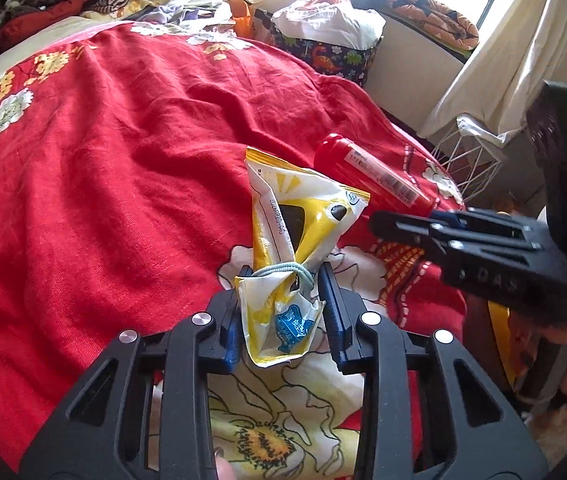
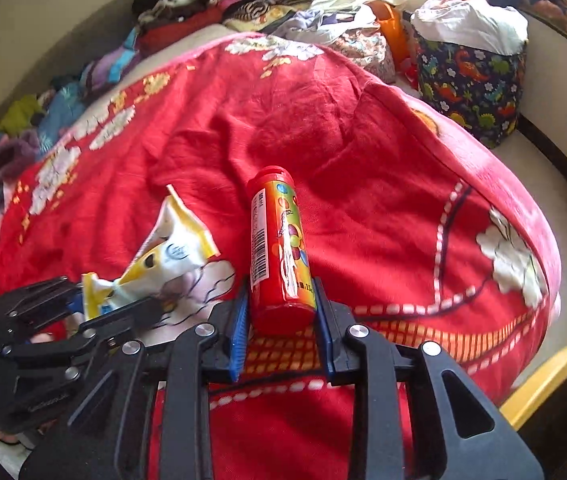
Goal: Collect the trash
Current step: 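Grasp the yellow chip bag with the left tool while the right tool grasps the red candy tube, then carry the chip bag and candy tube over the bin, then open both tools to drop the chip bag and candy tube into the bin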
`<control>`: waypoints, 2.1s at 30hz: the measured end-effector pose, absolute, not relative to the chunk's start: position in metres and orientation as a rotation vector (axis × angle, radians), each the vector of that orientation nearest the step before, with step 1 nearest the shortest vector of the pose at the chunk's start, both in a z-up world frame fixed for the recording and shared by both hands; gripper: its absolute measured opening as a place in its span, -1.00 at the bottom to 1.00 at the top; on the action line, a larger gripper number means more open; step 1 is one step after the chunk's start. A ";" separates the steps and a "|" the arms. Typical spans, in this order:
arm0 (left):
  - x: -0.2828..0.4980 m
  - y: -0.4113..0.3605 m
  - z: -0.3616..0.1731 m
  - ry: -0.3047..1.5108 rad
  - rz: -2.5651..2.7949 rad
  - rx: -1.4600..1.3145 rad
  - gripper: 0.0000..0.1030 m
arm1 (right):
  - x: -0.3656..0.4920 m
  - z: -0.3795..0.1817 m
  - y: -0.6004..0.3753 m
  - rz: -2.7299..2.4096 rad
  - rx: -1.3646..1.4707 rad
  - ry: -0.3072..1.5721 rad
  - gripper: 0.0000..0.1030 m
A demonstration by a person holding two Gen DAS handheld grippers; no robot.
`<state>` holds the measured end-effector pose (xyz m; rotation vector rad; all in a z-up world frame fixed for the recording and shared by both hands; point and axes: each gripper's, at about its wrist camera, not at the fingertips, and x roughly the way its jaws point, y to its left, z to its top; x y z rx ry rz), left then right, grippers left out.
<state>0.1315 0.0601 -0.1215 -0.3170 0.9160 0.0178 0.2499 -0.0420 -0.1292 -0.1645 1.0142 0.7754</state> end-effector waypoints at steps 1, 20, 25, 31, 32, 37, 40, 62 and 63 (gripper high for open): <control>0.131 0.058 -0.119 0.911 0.015 -0.315 -0.49 | 0.243 -0.127 -0.048 0.771 -0.144 1.000 -0.48; 0.129 -0.003 -0.065 0.807 -0.122 -0.258 -0.50 | 0.198 -0.073 -0.171 0.604 0.116 0.823 -0.48; 0.130 -0.019 -0.057 0.793 -0.155 -0.242 -0.50 | 0.191 -0.069 -0.198 0.561 0.160 0.806 -0.48; 0.129 -0.034 -0.051 0.785 -0.190 -0.224 -0.50 | 0.182 -0.067 -0.227 0.520 0.201 0.791 -0.49; 0.129 -0.038 -0.050 0.784 -0.197 -0.221 -0.50 | 0.181 -0.067 -0.231 0.514 0.205 0.790 -0.49; 0.130 -0.055 -0.047 0.782 -0.235 -0.201 -0.50 | 0.173 -0.068 -0.253 0.474 0.227 0.787 -0.49; 0.131 -0.070 -0.047 0.785 -0.270 -0.185 -0.49 | 0.166 -0.072 -0.267 0.444 0.243 0.796 -0.49; 0.109 -0.122 -0.037 0.674 -0.338 -0.104 0.73 | 0.088 -0.060 -0.326 0.191 0.188 0.624 0.68; 0.106 -0.119 -0.034 0.658 -0.326 -0.104 0.79 | 0.082 -0.055 -0.322 0.190 0.173 0.587 0.76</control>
